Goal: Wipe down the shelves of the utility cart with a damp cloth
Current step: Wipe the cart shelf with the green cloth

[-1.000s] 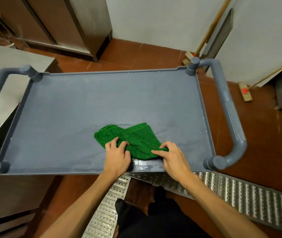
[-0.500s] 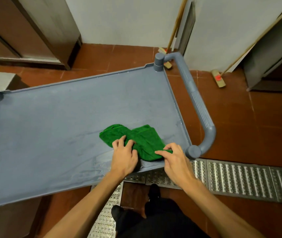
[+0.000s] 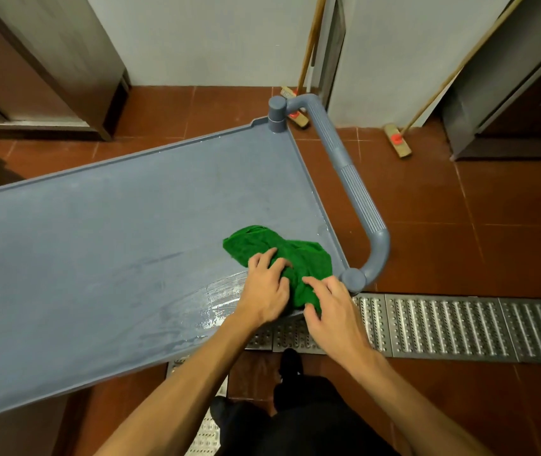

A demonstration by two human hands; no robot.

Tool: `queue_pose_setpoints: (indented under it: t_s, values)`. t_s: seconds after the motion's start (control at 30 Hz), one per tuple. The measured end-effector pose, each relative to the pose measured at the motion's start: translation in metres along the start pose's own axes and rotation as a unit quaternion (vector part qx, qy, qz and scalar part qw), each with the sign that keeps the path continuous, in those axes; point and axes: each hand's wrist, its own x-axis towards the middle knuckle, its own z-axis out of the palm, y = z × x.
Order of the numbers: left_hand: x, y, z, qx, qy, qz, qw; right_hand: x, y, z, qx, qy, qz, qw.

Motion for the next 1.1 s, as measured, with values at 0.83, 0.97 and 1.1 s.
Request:
queue_pose_setpoints:
  t_s: [0.83, 0.97, 1.1]
  values:
    - [-0.065, -0.116, -0.034, 0.108, 0.036, 0.044, 0.993, 0.055, -0.018, 0.020, -0.141, -0.119, 0.099, 0.978]
    - [-0.104, -0.177, -0.068, 0.092, 0.093, 0.002, 0.991, 0.059, -0.027, 0.023, -0.139, -0.122, 0.123, 0.975]
    - [-0.148, -0.247, -0.103, 0.111, 0.127, -0.071, 0.983, 0.060, -0.031, 0.025, -0.138, -0.127, 0.137, 0.973]
